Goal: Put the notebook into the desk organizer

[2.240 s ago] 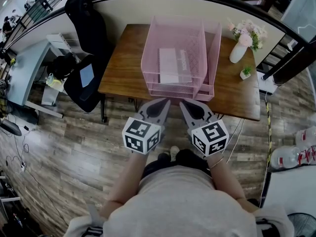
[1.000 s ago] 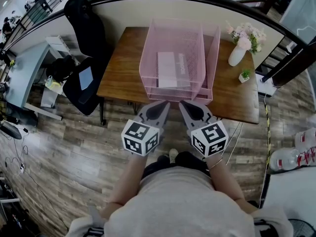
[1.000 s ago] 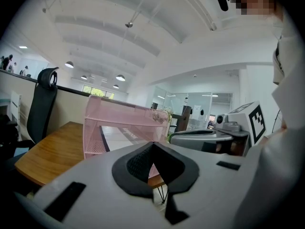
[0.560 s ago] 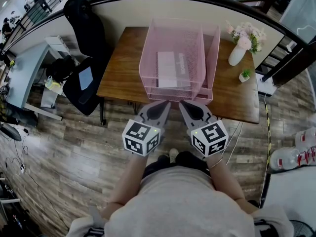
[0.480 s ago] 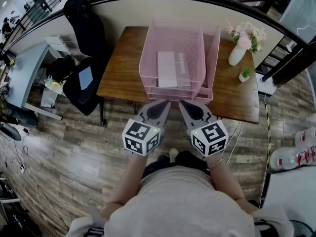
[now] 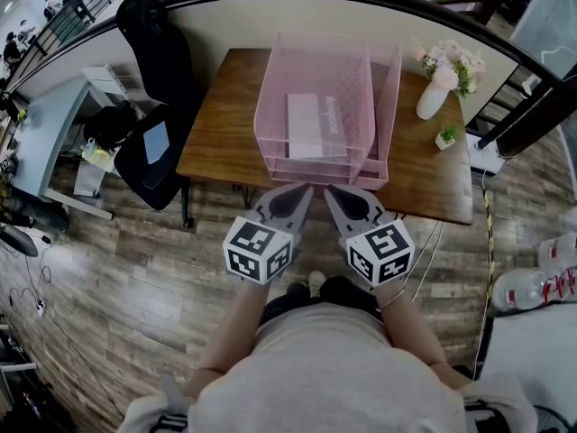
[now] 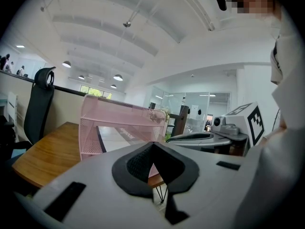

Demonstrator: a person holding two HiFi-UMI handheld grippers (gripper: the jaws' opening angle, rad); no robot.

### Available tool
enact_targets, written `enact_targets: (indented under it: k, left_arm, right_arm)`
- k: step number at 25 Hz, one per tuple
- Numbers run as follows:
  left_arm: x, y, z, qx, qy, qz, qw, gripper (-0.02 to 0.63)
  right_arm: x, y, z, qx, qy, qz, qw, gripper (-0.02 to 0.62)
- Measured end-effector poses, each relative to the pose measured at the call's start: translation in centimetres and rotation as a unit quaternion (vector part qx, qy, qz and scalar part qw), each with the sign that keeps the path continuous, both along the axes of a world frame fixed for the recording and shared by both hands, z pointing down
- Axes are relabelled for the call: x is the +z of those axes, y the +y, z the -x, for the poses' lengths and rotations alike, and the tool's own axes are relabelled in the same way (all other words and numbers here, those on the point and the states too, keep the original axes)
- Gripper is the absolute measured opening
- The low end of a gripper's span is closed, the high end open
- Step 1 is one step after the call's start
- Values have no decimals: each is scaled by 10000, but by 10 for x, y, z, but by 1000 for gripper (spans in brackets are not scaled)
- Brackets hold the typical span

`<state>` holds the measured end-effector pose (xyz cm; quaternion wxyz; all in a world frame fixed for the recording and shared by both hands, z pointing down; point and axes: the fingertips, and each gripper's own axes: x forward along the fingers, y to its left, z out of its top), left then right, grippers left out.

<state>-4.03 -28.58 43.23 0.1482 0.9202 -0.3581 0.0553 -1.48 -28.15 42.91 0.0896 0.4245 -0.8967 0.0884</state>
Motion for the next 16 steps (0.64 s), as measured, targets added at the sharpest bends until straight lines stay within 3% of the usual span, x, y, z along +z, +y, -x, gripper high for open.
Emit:
enact_targets:
  k: [16]
  left_arm:
    - [1, 2, 0, -30, 18, 46, 10000, 12]
  right_arm:
    - [-2, 4, 0, -23, -49, 4, 10000, 11]
